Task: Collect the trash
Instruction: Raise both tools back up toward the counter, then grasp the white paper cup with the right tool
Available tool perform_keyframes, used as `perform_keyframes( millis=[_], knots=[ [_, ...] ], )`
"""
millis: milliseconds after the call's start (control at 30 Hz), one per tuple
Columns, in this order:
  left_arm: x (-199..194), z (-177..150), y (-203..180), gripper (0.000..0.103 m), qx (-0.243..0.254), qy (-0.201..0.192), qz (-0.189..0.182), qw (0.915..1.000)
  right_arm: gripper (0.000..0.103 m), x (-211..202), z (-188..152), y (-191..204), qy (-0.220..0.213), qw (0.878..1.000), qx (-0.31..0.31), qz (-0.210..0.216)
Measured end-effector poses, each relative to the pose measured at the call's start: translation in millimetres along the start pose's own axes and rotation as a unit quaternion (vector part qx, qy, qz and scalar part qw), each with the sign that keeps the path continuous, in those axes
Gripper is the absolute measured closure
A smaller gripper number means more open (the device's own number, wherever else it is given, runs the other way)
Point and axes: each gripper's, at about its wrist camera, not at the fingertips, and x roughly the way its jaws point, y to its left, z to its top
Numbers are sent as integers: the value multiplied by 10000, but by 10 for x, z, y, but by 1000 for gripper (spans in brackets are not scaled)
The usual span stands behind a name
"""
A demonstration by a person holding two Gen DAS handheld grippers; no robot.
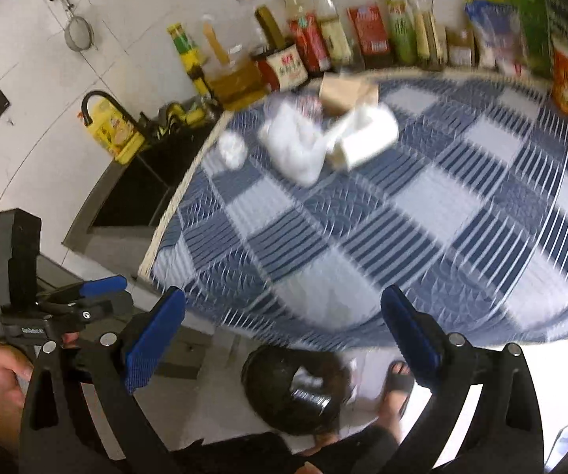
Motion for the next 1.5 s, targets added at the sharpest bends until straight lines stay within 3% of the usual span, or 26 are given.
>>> perform_keyframes(
  millis=[367, 733, 1067, 1267, 1500],
  knots=[
    [199, 568, -468, 7, 477, -52, 315, 9984, 5, 221, 639, -457, -42, 9989, -471, -74],
    [462, 807, -457, 7, 69, 91, 738, 9972, 5, 794, 1099, -749, 525, 9944, -879, 267],
    [617, 795, -411, 7, -271, 248, 986, 9944, 5, 1361, 1289, -783, 990, 9799, -1702, 306],
    [651, 785, -343, 7, -589, 225, 1112, 9918, 5, 1573, 1339, -875, 1263, 9772, -1682, 283],
    [669, 822, -320, 7, -804, 128, 1094, 9907, 5, 1642, 1338, -942, 1435, 9747, -1589, 636]
  ],
)
